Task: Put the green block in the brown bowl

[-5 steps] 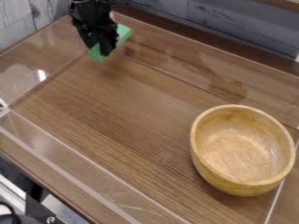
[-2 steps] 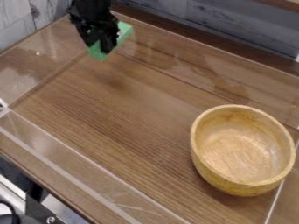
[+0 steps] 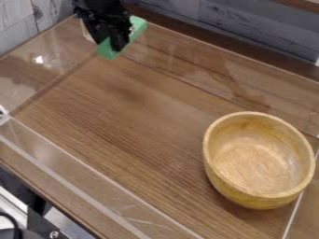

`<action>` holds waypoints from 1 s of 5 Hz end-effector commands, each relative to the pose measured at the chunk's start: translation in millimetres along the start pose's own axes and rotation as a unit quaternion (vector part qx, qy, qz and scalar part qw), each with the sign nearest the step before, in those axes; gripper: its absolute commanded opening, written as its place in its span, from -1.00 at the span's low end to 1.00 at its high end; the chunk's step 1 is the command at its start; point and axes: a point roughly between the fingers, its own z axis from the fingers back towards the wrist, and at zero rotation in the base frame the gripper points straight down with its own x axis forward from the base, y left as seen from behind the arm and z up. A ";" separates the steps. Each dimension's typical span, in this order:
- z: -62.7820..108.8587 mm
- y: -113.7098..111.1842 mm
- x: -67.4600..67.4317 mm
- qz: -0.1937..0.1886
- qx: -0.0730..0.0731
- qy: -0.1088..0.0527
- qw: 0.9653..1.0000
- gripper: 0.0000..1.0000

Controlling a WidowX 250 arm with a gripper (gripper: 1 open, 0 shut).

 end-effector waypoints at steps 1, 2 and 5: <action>26.9 -11.7 9.9 -0.015 0.014 -0.035 0.999 -1.00; 30.9 -26.7 7.9 -0.020 0.011 -0.033 0.999 -1.00; 50.5 -104.3 -9.2 -0.041 -0.001 -0.024 0.999 -1.00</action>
